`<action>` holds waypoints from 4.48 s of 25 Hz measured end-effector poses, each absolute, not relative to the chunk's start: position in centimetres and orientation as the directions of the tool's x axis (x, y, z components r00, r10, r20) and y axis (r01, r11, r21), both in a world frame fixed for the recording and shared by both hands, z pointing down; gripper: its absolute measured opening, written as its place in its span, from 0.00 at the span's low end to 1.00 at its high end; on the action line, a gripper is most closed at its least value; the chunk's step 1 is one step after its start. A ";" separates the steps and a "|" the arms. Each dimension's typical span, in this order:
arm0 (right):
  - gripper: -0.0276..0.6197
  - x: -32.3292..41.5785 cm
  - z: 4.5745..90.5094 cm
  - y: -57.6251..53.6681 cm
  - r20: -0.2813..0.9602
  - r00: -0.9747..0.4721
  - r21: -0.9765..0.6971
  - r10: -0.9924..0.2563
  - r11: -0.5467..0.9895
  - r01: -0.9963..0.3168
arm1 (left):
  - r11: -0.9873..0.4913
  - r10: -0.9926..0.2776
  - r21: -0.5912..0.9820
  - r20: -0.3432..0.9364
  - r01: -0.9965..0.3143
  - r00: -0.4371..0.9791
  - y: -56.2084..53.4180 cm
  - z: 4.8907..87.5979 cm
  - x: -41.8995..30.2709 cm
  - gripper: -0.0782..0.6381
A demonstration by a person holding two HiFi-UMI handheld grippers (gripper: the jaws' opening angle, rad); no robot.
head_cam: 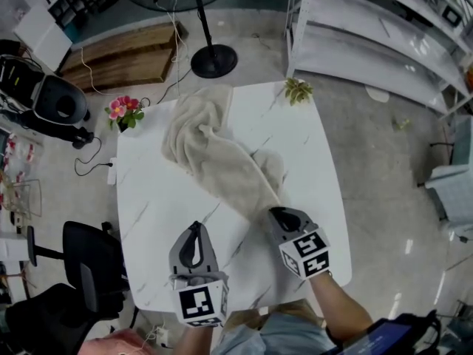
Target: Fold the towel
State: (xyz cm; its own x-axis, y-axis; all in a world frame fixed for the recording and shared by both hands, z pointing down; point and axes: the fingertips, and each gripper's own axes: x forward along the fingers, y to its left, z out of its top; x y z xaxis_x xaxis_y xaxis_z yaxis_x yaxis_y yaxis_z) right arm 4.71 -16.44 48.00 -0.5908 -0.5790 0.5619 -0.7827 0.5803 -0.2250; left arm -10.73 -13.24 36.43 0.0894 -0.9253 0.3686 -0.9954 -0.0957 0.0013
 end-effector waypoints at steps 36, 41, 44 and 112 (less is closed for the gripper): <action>0.08 -0.8 32.8 -10.5 0.321 -0.725 -0.095 -0.609 0.741 -0.665 | -0.104 -0.965 -0.061 0.248 -0.993 0.086 -8.4 29.4 -10.1 0.12; 0.08 -1.0 32.7 -7.0 0.321 -0.732 -0.135 -0.601 0.736 -0.663 | -0.115 -0.971 -0.049 0.216 -0.992 0.101 -5.7 29.0 -10.6 0.12; 0.08 -1.1 33.0 -4.5 0.335 -0.723 -0.130 -0.604 0.730 -0.671 | -0.136 -0.972 -0.036 0.196 -0.990 0.127 -3.9 28.9 -10.3 0.12; 0.08 22.3 43.1 -18.2 0.370 -0.734 -0.515 -0.569 0.532 -0.672 | 0.088 -0.909 -0.005 0.409 -0.996 -0.082 -3.8 39.2 -0.2 0.12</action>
